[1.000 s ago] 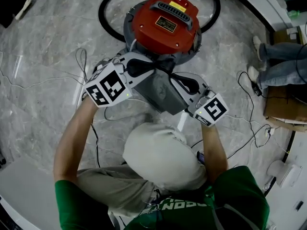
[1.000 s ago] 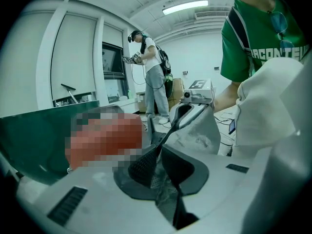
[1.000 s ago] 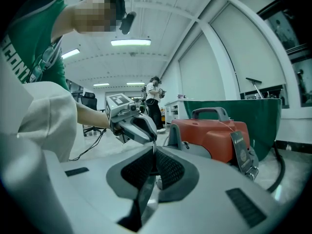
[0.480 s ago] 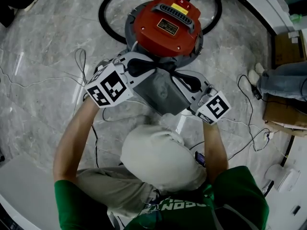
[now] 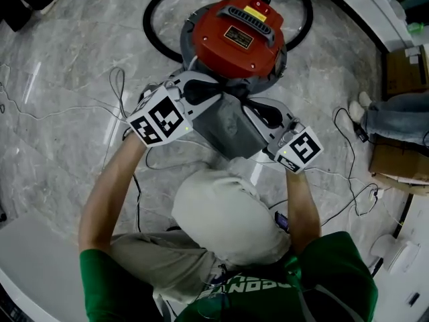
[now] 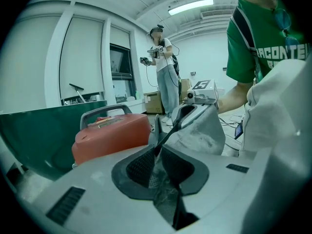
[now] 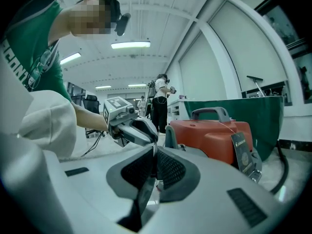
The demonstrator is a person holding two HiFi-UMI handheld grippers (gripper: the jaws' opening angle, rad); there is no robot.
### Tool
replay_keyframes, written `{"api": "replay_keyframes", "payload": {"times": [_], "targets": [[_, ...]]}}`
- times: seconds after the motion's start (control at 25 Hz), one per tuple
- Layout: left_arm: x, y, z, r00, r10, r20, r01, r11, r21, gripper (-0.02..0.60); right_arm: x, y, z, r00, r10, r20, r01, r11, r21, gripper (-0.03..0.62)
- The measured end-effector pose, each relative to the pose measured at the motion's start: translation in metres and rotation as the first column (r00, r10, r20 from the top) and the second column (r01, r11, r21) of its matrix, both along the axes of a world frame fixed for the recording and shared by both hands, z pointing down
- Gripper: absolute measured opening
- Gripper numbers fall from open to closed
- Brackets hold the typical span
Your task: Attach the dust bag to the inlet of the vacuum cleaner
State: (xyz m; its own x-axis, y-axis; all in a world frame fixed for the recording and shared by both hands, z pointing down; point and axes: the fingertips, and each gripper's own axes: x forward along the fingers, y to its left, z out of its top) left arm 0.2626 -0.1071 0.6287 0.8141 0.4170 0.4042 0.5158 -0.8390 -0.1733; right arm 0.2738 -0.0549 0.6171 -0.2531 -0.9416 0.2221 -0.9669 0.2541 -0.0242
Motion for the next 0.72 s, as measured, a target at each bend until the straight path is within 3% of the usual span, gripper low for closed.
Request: {"api": "replay_keyframes", "payload": {"times": [0.44, 0.72], "targets": [[-0.005, -0.011, -0.012, 0.998, -0.051, -0.035, 0.048, 0.995, -0.084, 0.045, 0.003, -0.001, -0.012, 0.999, 0.042, -0.028, -0.043, 0.999, -0.029, 0.025], [-0.014, -0.025, -0.033, 0.992, -0.107, -0.066, 0.101, 0.991, -0.09, 0.044, -0.002, -0.013, -0.029, 0.997, 0.047, -0.06, -0.05, 0.998, -0.043, 0.025]]}}
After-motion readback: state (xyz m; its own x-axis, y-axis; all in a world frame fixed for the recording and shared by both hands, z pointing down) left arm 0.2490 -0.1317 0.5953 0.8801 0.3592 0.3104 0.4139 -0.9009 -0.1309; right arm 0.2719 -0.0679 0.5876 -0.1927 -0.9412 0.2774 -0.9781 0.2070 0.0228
